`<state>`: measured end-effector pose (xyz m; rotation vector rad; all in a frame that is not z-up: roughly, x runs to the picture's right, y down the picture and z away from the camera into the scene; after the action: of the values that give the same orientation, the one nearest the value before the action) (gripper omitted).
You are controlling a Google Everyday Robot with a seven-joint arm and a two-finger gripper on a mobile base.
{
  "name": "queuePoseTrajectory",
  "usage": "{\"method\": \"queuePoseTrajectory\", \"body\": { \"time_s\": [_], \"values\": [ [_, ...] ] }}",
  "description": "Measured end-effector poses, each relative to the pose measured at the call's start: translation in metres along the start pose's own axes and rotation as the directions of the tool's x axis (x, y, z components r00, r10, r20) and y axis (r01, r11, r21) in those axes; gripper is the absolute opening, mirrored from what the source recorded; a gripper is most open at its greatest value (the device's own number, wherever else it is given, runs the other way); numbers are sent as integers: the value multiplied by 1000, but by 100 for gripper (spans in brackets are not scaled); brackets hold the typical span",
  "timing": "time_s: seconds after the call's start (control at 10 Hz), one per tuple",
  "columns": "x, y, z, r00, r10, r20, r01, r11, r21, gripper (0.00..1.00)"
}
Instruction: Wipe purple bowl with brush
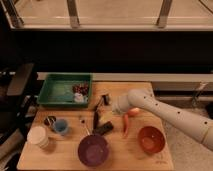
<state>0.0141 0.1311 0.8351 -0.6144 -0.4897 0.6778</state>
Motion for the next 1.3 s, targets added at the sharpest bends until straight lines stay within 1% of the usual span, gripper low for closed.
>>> {"method": "queuePoseTrajectory", "body": {
  "time_s": [0.2,0.4,0.8,1.0,1.1,1.3],
  "values": [
    [-6,0,16,1000,4,-7,-4,1000,-12,80],
    [-9,1,27,1000,17,-8,-17,1000,-18,80],
    [-15,11,44,998,66,9,-66,997,-29,80],
    [-16,17,48,995,98,21,-98,995,-22,80],
    [-21,24,53,992,126,32,-126,992,-13,80],
    [-24,30,60,986,165,39,-164,986,-8,80]
  ]
}}
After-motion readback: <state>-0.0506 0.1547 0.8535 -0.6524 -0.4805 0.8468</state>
